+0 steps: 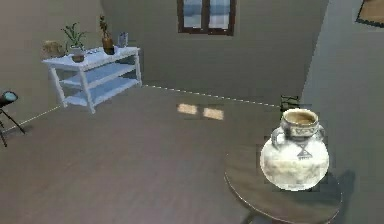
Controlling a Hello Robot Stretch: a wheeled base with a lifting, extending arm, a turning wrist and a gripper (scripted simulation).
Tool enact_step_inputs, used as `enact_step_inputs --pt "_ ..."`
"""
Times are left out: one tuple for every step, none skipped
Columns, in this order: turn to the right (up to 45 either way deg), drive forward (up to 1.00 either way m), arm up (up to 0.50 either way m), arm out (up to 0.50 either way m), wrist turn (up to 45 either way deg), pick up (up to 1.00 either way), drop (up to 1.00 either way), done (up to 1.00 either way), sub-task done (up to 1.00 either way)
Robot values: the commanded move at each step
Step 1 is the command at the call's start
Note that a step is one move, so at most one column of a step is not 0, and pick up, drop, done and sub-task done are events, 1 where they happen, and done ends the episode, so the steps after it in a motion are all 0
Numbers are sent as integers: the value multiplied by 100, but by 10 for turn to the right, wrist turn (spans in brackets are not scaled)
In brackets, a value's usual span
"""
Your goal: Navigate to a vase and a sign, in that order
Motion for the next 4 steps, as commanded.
enact_step_inputs --pt "-450 0 0 0 0 0 0 0 0" --pt "-210 0 0 0 0 0 0 0 0" --pt "0 5 0 0 0 0 0 0 0" --pt "360 0 0 0 0 0 0 0 0"
